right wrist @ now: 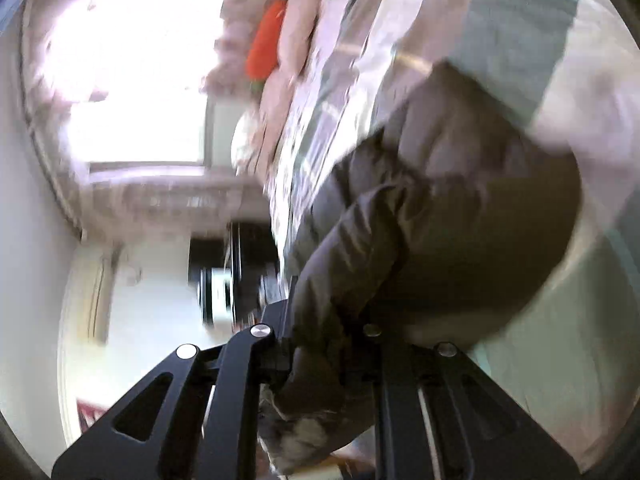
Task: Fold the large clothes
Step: 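Lift the hem with both tools and fold it over toward the hood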
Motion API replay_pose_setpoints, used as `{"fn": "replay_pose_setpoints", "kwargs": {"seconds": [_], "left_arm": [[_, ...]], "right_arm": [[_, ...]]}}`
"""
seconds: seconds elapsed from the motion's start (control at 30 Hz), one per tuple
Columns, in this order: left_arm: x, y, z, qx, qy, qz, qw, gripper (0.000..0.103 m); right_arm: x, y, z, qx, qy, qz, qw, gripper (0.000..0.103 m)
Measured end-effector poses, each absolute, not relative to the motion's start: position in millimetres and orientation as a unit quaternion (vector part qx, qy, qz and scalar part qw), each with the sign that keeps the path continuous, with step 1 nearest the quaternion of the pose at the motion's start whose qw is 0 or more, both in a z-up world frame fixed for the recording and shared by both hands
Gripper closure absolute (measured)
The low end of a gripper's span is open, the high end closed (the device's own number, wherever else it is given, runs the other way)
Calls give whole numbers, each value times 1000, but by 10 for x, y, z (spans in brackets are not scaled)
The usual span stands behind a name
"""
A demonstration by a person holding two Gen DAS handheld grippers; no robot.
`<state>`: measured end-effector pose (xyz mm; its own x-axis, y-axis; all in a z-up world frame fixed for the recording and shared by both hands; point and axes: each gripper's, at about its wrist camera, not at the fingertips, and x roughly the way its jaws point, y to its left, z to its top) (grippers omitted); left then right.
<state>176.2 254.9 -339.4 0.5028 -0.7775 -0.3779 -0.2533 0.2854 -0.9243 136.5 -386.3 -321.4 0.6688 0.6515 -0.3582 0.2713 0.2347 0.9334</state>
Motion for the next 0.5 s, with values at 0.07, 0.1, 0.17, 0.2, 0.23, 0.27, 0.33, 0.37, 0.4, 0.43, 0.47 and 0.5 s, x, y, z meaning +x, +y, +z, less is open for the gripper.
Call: {"fn": "replay_pose_setpoints", "kwargs": {"seconds": [0.07, 0.1, 0.17, 0.2, 0.23, 0.27, 0.33, 0.37, 0.4, 0.43, 0.47, 0.5], "left_arm": [[2011, 2577, -3397, -591, 438, -190, 650, 78], [2100, 2536, -3411, -596, 433, -184, 651, 77], [2344, 2453, -3453, -602, 429, -168, 652, 77], [2447, 2393, -3466, -606, 426, -162, 652, 77], [2568, 2419, -3514, -617, 416, -154, 650, 77], [2690, 2420, -3540, -622, 409, -149, 651, 77], [2873, 2464, -3605, -624, 399, -141, 657, 77], [3015, 2425, -3637, -623, 396, -137, 661, 77], [3070, 2439, -3676, -621, 391, -133, 666, 77], [3121, 2449, -3738, -622, 389, -126, 668, 77], [3161, 2484, -3792, -625, 389, -121, 666, 77], [3222, 2485, -3897, -634, 388, -114, 659, 77]], "right_arm": [[1637, -4011, -3249, 607, 368, 110, 696, 90], [1746, -4051, -3277, 612, 363, 102, 695, 90], [2006, -4132, -3341, 622, 357, 89, 691, 90], [2138, -4169, -3390, 626, 355, 84, 689, 90], [2280, -4179, -3455, 628, 354, 79, 689, 90], [2424, -4184, -3487, 629, 352, 77, 688, 90], [2722, -4200, -3588, 633, 344, 80, 689, 90], [2831, -4205, -3634, 633, 340, 86, 690, 90], [2905, -4207, -3680, 632, 339, 90, 691, 89], [2902, -4283, -3749, 630, 340, 94, 692, 89], [2986, -4265, -3863, 633, 342, 95, 688, 87], [3039, -4260, -3984, 638, 345, 90, 682, 86]]}}
